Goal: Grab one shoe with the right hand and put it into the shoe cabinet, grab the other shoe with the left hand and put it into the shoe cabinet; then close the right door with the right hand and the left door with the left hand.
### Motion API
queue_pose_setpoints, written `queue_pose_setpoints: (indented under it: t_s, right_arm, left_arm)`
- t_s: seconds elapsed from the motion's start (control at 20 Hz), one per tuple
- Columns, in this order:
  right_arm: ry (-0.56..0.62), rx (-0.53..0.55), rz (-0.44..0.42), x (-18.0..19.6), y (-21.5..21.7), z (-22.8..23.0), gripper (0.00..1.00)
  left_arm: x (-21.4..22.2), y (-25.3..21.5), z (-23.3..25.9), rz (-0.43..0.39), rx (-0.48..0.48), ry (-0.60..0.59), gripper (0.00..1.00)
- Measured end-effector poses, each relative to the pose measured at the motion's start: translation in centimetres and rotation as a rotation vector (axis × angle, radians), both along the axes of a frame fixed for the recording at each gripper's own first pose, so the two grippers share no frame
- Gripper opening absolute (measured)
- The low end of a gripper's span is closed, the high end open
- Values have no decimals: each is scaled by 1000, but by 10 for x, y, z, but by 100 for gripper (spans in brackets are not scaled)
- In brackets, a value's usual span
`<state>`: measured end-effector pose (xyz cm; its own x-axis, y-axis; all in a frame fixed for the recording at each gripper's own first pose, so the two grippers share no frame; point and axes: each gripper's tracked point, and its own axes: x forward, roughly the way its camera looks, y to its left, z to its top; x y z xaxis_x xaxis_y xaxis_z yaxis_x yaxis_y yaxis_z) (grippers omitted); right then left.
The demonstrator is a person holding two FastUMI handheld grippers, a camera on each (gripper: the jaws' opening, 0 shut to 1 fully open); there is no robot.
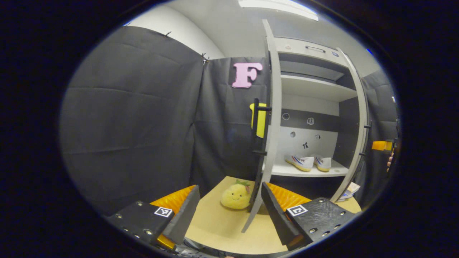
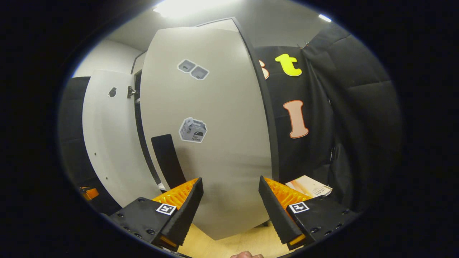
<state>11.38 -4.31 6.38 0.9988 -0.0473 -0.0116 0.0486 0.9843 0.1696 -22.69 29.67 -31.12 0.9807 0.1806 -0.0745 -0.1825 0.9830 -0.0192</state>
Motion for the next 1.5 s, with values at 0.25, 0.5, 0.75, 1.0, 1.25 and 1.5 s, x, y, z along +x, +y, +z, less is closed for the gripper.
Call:
queue_pose_setpoints:
  t_s: [0.25, 0.5, 0.75, 1.0, 1.25, 1.5]
  right_arm:
    - [19, 2, -95, -28, -21, -16, 98]
    - [34, 20, -177, -51, -36, -26, 98]
    - [24, 35, -237, -61, -44, -26, 98]
    - [29, 19, -251, -60, -45, -29, 98]
    - [42, 37, -244, -49, -46, -45, 98]
    - [62, 68, -206, -32, -40, -54, 98]
  left_arm:
    - [33, 39, 39, -50, -155, -97, 100]
    - [71, 56, 77, -150, -58, -146, 99]
    - [113, 42, 92, -272, -13, -177, 99]
    - [135, 22, 96, -361, 8, -177, 100]
    - [134, 7, 96, -370, 12, -142, 94]
    - [130, -44, 99, -387, 59, -118, 94]
